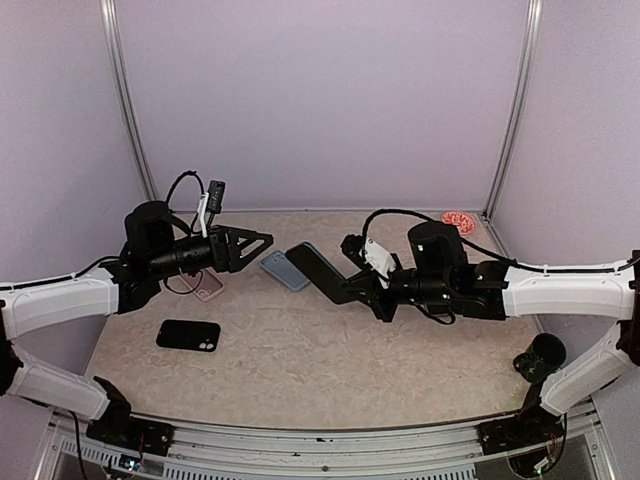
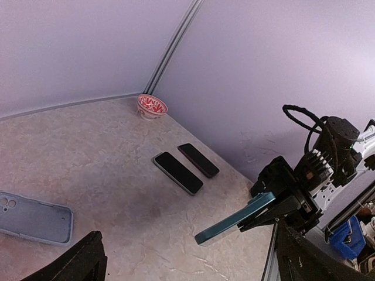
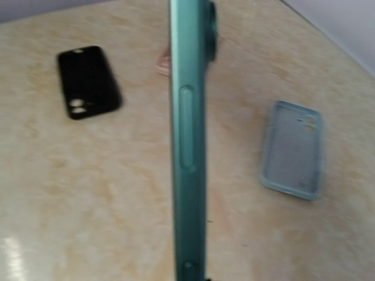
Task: Put the phone into the phone case
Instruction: Pass from the right arm to the left
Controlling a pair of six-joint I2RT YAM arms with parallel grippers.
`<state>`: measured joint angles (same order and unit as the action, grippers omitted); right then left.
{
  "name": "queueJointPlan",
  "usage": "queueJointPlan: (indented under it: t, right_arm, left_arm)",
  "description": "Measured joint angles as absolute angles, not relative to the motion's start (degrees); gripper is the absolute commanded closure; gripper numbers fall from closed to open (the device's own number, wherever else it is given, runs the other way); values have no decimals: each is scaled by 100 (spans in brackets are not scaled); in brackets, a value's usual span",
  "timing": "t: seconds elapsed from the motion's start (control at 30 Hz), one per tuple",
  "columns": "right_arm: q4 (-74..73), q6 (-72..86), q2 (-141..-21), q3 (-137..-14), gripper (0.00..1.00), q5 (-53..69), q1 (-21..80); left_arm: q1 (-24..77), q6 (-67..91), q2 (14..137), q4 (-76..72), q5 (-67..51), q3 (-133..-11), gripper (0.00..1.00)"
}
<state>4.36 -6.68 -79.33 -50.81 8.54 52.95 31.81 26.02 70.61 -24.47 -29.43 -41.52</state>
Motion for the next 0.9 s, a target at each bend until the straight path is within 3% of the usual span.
queueJointPlan:
  t: [0.9]
  right_arm:
    - [296,-333,-7891,-5081,100,3321,5087]
  left_arm:
    - [4005,993,7157,-314,-3879,-5408,1]
